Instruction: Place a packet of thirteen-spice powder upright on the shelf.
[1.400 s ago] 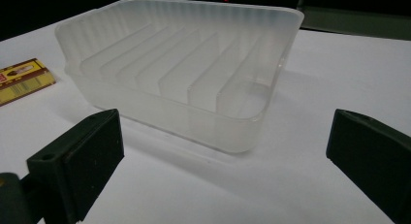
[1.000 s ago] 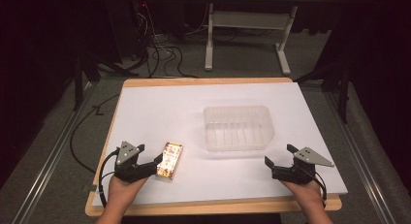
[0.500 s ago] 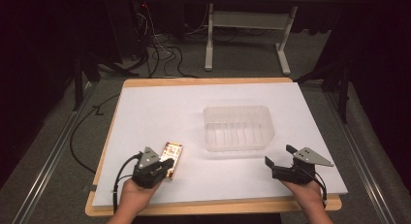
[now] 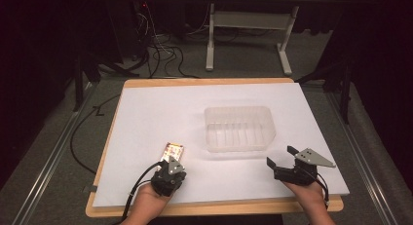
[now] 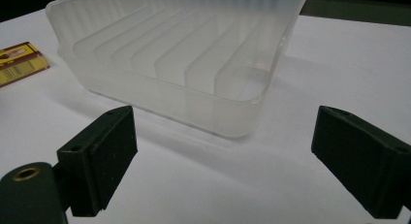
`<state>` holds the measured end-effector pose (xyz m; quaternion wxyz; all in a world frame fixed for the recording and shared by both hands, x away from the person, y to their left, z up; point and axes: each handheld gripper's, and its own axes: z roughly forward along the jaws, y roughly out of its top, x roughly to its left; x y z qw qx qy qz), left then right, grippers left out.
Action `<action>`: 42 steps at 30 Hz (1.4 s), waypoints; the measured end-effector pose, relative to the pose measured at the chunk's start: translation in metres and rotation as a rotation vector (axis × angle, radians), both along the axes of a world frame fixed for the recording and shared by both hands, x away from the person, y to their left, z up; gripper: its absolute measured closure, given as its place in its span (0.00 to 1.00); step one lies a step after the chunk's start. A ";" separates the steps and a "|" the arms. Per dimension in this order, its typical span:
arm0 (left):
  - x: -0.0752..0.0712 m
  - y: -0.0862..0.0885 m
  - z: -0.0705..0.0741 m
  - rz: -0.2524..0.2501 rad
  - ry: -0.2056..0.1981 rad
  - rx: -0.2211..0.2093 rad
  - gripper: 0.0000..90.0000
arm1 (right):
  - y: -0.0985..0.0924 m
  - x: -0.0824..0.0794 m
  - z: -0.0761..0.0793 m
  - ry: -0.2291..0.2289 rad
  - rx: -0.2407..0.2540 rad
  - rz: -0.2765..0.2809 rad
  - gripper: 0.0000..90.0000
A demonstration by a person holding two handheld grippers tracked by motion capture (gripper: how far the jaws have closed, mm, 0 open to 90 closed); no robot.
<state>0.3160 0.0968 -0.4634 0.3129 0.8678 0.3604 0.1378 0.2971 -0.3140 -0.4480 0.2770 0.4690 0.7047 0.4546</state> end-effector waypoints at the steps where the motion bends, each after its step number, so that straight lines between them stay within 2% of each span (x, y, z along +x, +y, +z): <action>1: 0.001 0.002 0.000 0.009 0.000 0.007 1.00 | 0.000 0.000 0.000 -0.002 -0.003 0.002 0.11; 9: 0.008 0.021 -0.001 0.079 0.020 0.047 1.00 | -0.001 -0.001 0.001 -0.003 -0.004 -0.003 0.12; 13: 0.012 0.029 -0.001 0.108 0.035 0.040 0.99 | -0.001 0.000 0.000 -0.005 -0.004 -0.002 0.12; 17: 0.011 0.032 0.003 0.094 0.026 0.014 0.95 | -0.001 0.000 0.000 -0.003 -0.005 0.001 0.13; 22: 0.009 0.039 0.020 0.034 -0.011 -0.054 0.74 | -0.001 -0.001 0.001 -0.005 -0.004 0.000 0.13; 24: 0.012 0.043 0.028 0.052 -0.016 -0.069 0.61 | -0.001 -0.002 0.001 -0.011 -0.001 -0.003 0.13; 25: 0.015 0.044 0.031 0.056 -0.003 -0.069 0.53 | -0.001 -0.002 0.002 -0.012 0.000 -0.003 0.13; 27: 0.022 0.047 0.035 0.065 0.028 -0.046 0.40 | -0.001 -0.002 0.001 -0.010 0.001 0.000 0.13; 29: 0.027 0.048 0.038 0.075 0.039 -0.023 0.34 | -0.001 -0.001 0.001 -0.007 -0.001 0.003 0.13; 38: 0.045 0.046 0.040 0.042 0.120 0.072 0.19 | 0.000 -0.001 0.001 -0.009 -0.002 0.014 0.14; 42: 0.054 0.045 0.038 0.050 0.149 0.111 0.18 | 0.000 -0.001 0.001 -0.005 -0.001 0.017 0.14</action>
